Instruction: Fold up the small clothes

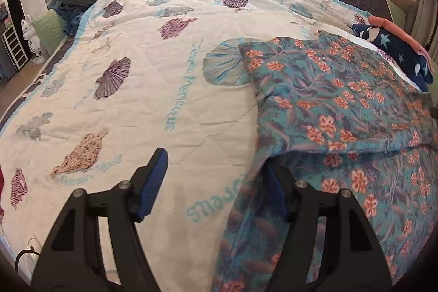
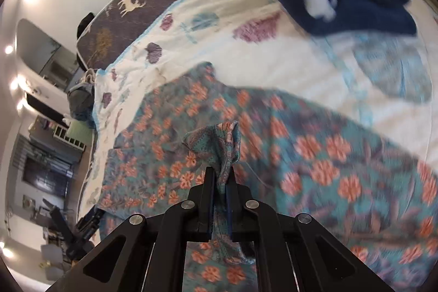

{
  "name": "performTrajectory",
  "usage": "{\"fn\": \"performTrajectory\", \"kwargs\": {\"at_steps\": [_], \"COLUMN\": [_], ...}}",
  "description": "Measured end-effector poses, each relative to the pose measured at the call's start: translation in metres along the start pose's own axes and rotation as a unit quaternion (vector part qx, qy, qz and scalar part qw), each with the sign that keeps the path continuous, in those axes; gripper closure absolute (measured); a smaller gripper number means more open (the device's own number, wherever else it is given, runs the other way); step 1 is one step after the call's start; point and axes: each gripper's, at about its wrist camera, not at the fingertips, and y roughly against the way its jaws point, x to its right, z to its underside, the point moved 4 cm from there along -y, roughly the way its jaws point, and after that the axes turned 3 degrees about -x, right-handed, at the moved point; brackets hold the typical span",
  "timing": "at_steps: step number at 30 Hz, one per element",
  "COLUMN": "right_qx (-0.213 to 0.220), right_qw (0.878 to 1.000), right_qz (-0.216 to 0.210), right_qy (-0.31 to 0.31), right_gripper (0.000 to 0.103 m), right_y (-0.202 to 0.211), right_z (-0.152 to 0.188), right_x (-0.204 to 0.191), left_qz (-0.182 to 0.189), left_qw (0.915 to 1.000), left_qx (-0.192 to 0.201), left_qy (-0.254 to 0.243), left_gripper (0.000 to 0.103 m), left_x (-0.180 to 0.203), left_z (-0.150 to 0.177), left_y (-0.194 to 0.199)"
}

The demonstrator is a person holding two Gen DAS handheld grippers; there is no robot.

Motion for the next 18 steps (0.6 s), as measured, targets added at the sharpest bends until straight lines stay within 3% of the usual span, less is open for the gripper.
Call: {"fn": "performTrajectory", "kwargs": {"at_steps": [4, 6, 9, 13, 18], "right_qx": [0.033, 0.032, -0.009, -0.017, -0.012], "right_qw": [0.999, 0.999, 0.998, 0.999, 1.0], "right_qz": [-0.034, -0.003, 0.05, -0.004, 0.011], "right_qy": [0.005, 0.012, -0.022, -0.051, 0.007], "right_gripper": [0.097, 0.093, 0.09, 0.085, 0.084], "right_y": [0.025, 0.024, 0.009, 0.011, 0.031], "right_z": [0.001, 0.0, 0.002, 0.011, 0.033], "right_x": [-0.007, -0.004, 0.015, 0.025, 0.012], "left_qz": [-0.008, 0.0, 0.015, 0.033, 0.065], "left_qw": [0.9997, 0.9988, 0.9971, 0.9949, 0.9887], "left_qx": [-0.004, -0.014, -0.011, -0.007, -0.022], "left_qy": [0.023, 0.048, 0.075, 0.095, 0.134], "left_gripper": [0.025, 0.025, 0.025, 0.025, 0.025], "left_x": [-0.012, -0.019, -0.025, -0.031, -0.04], "left_z": [0.001, 0.003, 0.005, 0.008, 0.016], "left_y": [-0.002, -0.007, -0.004, 0.0, -0.004]}}
